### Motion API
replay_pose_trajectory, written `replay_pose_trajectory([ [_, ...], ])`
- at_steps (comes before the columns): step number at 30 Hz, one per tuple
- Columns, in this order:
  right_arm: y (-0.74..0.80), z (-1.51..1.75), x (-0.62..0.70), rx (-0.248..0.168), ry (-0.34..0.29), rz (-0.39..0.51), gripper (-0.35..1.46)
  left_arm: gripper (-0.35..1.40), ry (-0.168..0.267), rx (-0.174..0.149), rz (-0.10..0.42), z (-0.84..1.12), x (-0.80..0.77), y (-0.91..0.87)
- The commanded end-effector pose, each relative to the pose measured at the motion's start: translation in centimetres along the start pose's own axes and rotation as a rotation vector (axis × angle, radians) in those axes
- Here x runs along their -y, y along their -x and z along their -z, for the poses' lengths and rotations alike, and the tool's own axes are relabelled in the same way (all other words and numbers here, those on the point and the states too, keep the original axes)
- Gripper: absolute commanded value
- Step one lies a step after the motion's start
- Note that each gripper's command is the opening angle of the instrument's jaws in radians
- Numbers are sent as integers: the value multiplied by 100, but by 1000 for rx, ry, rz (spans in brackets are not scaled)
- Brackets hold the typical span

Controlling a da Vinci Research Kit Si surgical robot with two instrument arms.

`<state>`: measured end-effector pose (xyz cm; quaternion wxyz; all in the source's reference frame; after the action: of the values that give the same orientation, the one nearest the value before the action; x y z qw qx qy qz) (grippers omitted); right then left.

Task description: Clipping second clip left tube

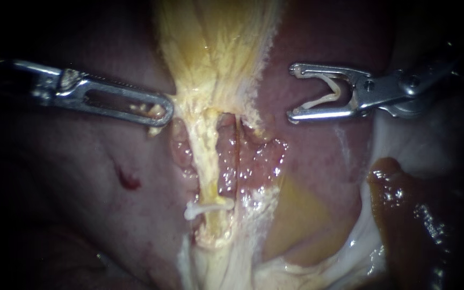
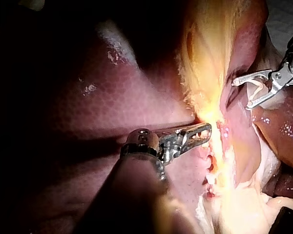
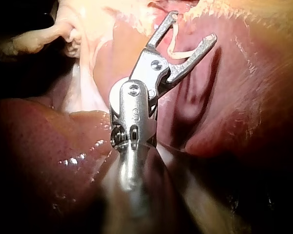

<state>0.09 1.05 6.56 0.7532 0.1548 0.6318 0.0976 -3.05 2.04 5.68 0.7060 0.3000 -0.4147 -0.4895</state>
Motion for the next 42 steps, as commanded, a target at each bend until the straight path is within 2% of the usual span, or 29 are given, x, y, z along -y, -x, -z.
replay_pose_trajectory([
  [1,0,0,0,0,0,0,49,-35,0,0,-1,0,0,0],
  [13,0,1,1,0,-3,1,50,-35,0,3,-4,6,5,3],
  [17,2,-1,5,-6,-13,4,50,-35,0,3,-4,6,4,3],
  [22,5,-12,20,-8,-37,-8,49,-35,3,4,-4,6,4,3],
  [36,20,-70,68,-7,-142,-74,48,-35,3,4,-4,6,2,3],
  [42,22,-90,82,-14,-166,-86,48,-35,6,6,-4,6,0,3],
])
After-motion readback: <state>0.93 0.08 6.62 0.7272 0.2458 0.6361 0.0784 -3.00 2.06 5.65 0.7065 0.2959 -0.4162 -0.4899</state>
